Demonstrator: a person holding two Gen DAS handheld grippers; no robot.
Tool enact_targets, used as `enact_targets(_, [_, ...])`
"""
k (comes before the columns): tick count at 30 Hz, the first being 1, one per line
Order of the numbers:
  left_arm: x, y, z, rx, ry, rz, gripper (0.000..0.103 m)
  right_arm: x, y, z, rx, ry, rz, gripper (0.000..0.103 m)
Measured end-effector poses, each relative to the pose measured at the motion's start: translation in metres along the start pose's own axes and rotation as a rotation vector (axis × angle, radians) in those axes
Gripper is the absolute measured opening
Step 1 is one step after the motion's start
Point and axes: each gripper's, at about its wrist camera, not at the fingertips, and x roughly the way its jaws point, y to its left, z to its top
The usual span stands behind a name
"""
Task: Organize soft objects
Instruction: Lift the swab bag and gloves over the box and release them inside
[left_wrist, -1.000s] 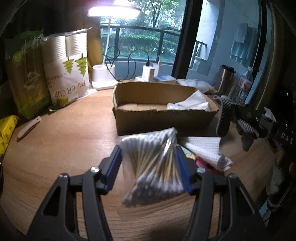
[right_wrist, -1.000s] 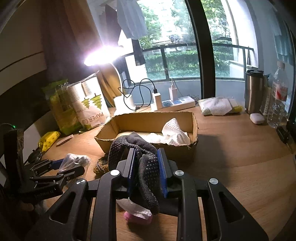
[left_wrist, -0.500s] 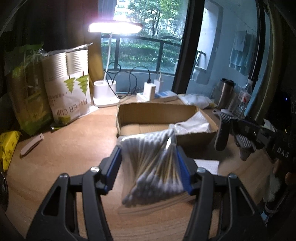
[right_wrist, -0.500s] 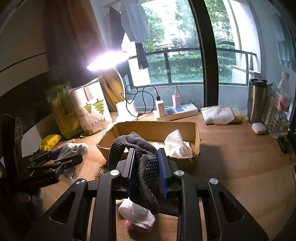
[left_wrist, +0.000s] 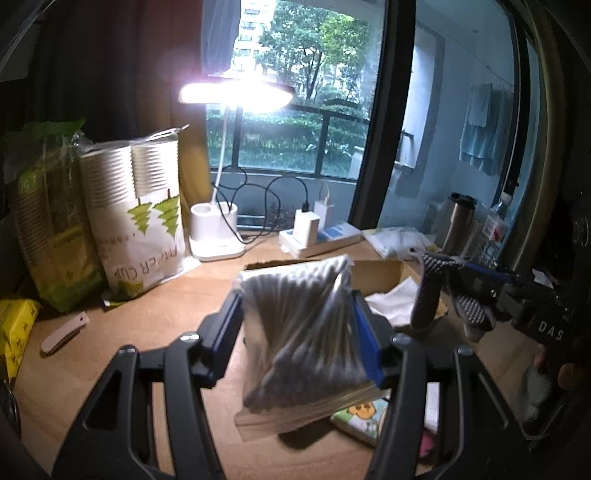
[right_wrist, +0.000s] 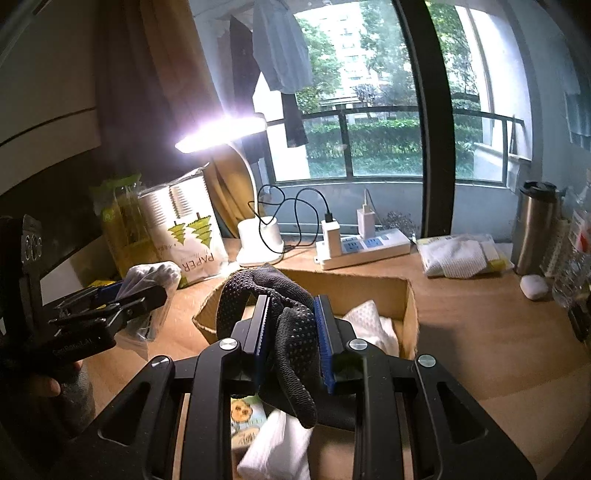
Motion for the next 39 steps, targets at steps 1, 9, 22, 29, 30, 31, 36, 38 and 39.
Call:
enact_targets(1, [0.002, 0.0, 0.001, 0.0, -0.001, -0.001, 0.058, 0.002, 0.001, 0.002, -0.003, -0.002, 0.001, 0.025])
enact_targets(9, [0.025, 0.005, 0.011, 0.024, -0.014, 0.018, 0.058, 0.025, 0.0, 0.014, -0.022, -0.001, 0.011, 0.025])
enact_targets(22, [0.075, 0.008, 0.006, 0.017, 0.023, 0.011, 0.058, 0.063, -0.006, 0.025, -0.026, 0.015, 0.028, 0.025])
enact_targets(29, [0.106, 0.008, -0.001, 0.0, 0.115, -0.016, 0.059, 0.085, -0.009, 0.028, -0.025, 0.028, 0.038, 0.025])
enact_targets(30, [0.109, 0.009, -0.002, -0.006, 0.125, -0.014, 0.06, 0.088, -0.009, 0.028, -0.024, 0.03, 0.039, 0.025])
enact_targets(31, [0.111, 0.01, -0.003, -0.009, 0.131, -0.007, 0.063, 0.09, -0.01, 0.028, -0.024, 0.033, 0.04, 0.025])
enact_targets(36, [0.113, 0.013, -0.003, -0.03, 0.143, -0.032, 0.079, 0.103, -0.009, 0.027, -0.021, 0.045, 0.05, 0.025])
enact_targets(38, [0.111, 0.013, -0.003, -0.031, 0.139, -0.032, 0.08, 0.11, -0.007, 0.027, -0.018, 0.054, 0.054, 0.025])
enact_targets(39, [0.11, 0.014, -0.002, -0.037, 0.137, -0.028, 0.08, 0.112, -0.007, 0.026, -0.017, 0.058, 0.056, 0.025])
